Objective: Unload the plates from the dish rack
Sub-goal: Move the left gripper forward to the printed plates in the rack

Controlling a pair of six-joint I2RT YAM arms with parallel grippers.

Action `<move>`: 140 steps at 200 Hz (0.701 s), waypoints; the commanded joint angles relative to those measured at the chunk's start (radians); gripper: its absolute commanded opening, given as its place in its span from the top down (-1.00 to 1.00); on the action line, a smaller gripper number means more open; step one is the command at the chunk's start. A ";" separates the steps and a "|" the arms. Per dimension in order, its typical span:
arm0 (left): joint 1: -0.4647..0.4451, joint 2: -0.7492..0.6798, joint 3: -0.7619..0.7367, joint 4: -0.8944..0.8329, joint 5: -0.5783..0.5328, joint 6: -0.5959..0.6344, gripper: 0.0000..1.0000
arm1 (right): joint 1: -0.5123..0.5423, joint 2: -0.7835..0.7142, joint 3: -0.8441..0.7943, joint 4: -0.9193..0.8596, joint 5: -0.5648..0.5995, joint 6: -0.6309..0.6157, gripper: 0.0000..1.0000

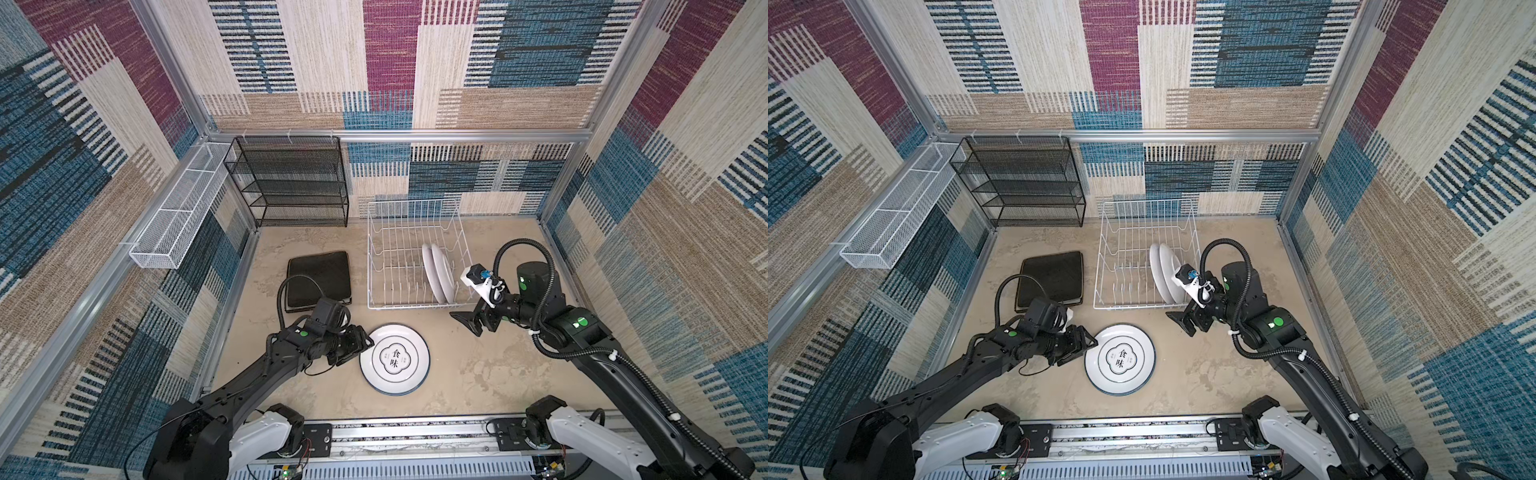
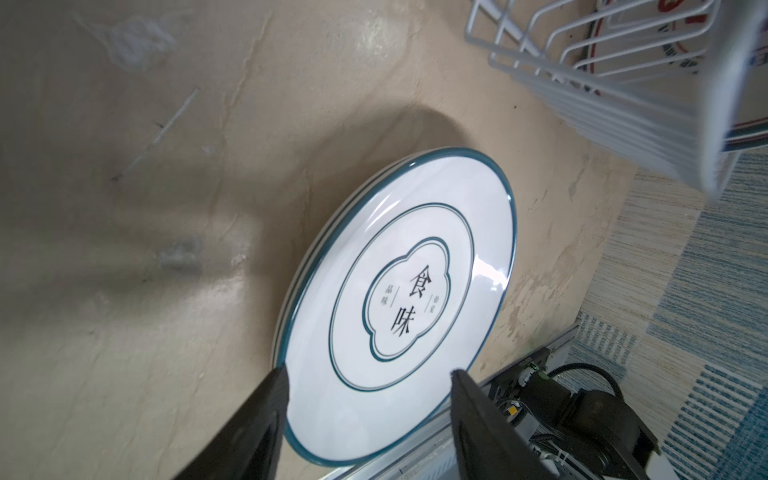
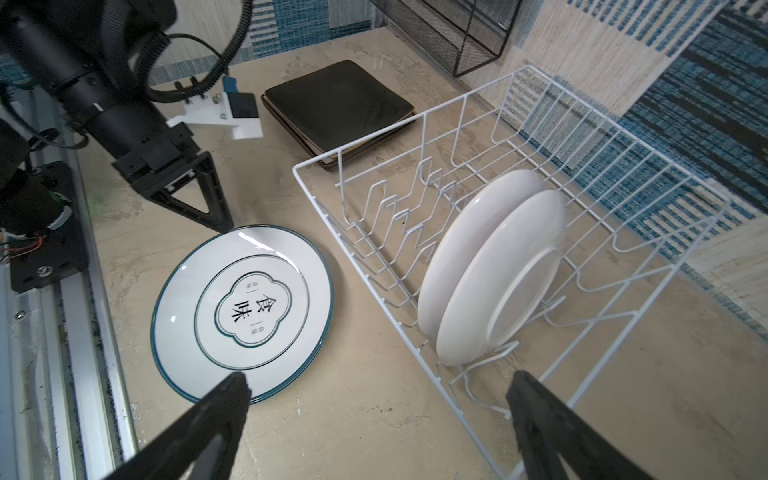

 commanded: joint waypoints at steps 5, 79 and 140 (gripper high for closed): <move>0.001 -0.061 0.044 -0.079 -0.052 0.026 -0.30 | 0.002 -0.022 -0.007 0.117 0.089 0.105 -0.99; 0.000 -0.096 0.410 -0.254 -0.106 0.090 -0.44 | 0.001 -0.019 0.015 0.190 0.141 0.334 -0.98; -0.013 0.053 0.646 -0.242 -0.121 0.176 -0.48 | 0.001 0.005 0.015 0.136 0.151 0.400 -0.98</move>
